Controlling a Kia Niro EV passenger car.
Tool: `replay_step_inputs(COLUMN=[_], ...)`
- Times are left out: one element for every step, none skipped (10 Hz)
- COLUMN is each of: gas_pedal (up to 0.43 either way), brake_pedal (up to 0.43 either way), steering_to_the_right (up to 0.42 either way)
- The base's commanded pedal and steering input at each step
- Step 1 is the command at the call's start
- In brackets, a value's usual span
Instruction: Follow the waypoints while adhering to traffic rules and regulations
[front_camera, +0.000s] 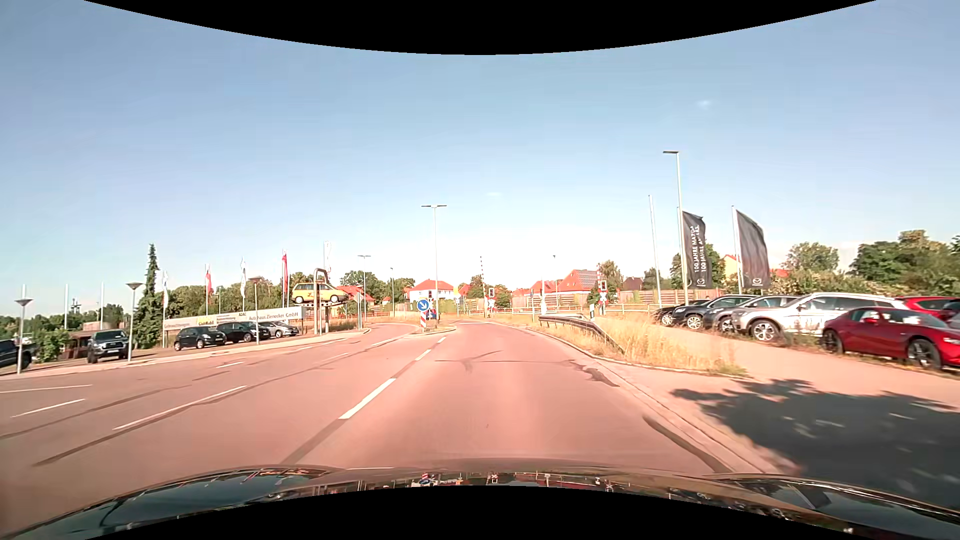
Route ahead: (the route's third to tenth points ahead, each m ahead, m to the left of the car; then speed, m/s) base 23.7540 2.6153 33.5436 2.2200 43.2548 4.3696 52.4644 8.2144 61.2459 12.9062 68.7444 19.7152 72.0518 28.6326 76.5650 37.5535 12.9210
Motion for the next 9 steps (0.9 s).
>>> replay_step_inputs(gas_pedal=[0.047, 0.059, 0.059, 0.059, 0.059, 0.059, 0.059, 0.059, 0.059], brake_pedal=[0.006, 0.006, 0.006, 0.006, 0.006, 0.006, 0.006, 0.006, 0.006], steering_to_the_right=[-0.003, -0.006, -0.008, -0.010, -0.011, -0.012, -0.015, -0.017, -0.021])
